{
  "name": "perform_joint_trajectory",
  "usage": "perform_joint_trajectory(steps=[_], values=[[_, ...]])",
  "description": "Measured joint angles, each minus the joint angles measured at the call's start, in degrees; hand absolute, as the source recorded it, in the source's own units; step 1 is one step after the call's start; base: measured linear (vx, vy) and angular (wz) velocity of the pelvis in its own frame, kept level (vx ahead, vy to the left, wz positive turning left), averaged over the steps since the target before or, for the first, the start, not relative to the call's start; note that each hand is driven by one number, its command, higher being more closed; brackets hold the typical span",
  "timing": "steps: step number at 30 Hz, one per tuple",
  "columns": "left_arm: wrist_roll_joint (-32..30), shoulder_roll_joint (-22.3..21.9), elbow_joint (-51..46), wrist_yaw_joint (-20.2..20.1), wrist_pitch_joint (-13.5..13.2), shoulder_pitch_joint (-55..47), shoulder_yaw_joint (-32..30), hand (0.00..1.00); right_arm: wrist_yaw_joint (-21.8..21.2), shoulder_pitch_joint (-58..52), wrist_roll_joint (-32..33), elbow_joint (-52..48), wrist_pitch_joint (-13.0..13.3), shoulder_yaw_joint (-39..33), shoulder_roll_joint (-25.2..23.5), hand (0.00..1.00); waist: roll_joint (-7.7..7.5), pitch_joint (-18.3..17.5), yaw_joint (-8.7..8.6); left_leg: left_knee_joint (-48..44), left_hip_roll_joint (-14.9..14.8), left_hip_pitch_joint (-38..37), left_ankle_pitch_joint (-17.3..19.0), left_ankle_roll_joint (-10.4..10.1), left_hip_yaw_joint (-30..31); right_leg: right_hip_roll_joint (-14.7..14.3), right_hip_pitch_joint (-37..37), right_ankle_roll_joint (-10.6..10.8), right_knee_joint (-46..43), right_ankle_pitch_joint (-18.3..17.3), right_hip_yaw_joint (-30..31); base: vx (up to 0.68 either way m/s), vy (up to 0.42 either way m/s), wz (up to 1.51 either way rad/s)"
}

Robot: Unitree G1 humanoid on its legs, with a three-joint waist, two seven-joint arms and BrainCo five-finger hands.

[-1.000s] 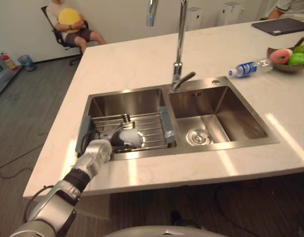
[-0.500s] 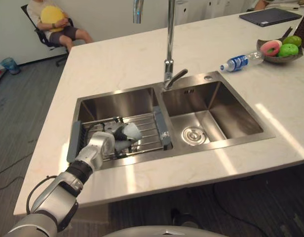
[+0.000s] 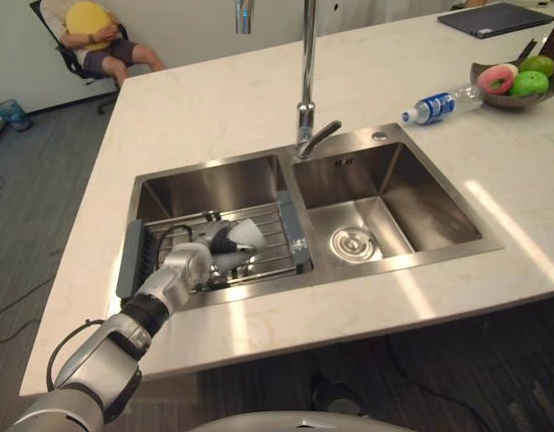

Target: Walk over to the sink, pick up the cup, carry it to the dishwasher, place the cup inside the dishwasher, then close the dishwasher door

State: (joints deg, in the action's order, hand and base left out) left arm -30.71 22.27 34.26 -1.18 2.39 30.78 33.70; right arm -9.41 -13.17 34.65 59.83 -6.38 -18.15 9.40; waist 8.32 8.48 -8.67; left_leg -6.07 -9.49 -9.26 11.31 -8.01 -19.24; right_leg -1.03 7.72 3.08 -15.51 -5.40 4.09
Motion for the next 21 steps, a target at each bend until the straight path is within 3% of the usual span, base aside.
perform_joint_trajectory(steps=[4, 8, 9, 14, 15, 21], values=[[3.76, 1.28, -2.22, -0.94, -3.82, -1.63, -0.09, 1.0, -0.04, 0.45, 1.07, -0.38, 0.0, 0.09, 0.0, 0.0, -0.14, 0.33, 0.32, -0.98, 0.04, -0.11, -0.15, 0.13, 0.31, 0.31, 0.28, -0.17, -1.22, -1.31, -0.49, 0.06, -0.01, 0.05], [4.18, 1.03, -2.67, -2.93, -4.93, -2.32, -0.27, 1.0, -0.12, 1.16, 1.22, -0.36, 0.14, 0.67, -0.01, 0.0, -0.77, 0.75, 0.45, -2.94, 0.83, 0.27, -0.98, 0.79, 0.35, 1.62, -1.14, -0.14, -0.18, -1.31, -1.35, 0.05, 0.013, 0.12], [4.13, 0.69, -2.82, -3.27, -5.0, -2.46, -0.27, 0.0, -0.12, 1.14, 1.57, -0.32, 0.24, 1.67, 0.06, 0.0, -0.81, 0.75, 0.48, -3.14, 0.87, 0.19, -1.17, 1.03, 0.35, 1.74, -1.94, -0.07, 0.93, -1.04, -1.44, 0.0, 0.02, 0.09], [3.99, 0.06, -4.26, -4.89, -4.94, -3.67, -0.4, 0.0, -0.11, 1.18, 1.67, -0.24, 0.45, 2.21, -0.05, 0.0, -1.06, 0.65, 0.96, -3.45, 0.86, 0.4, -1.59, 1.67, 0.34, 1.83, -4.2, 0.15, 5.7, 1.23, -1.6, 0.01, 0.024, 0.03], [3.73, -0.01, -4.45, -5.29, -4.94, -3.69, -0.34, 1.0, -0.1, 1.19, 1.75, -0.22, 0.45, 2.22, -0.15, 0.0, -1.23, 0.72, 1.03, -3.58, 0.85, 0.44, -1.59, 1.68, 0.35, 1.85, -4.79, 0.18, 6.54, 1.69, -1.61, 0.0, 0.037, 0.01], [-0.66, -0.5, -4.5, -5.49, -4.82, -3.34, 0.24, 1.0, -0.04, 1.99, 2.2, 1.32, 0.32, 2.31, -0.93, 0.0, -2.98, -0.1, 0.91, -3.59, 0.87, 0.85, -1.6, 1.7, 0.38, 1.85, -6.76, 0.28, 11.22, 4.9, -1.66, -0.01, 0.025, -0.01]])
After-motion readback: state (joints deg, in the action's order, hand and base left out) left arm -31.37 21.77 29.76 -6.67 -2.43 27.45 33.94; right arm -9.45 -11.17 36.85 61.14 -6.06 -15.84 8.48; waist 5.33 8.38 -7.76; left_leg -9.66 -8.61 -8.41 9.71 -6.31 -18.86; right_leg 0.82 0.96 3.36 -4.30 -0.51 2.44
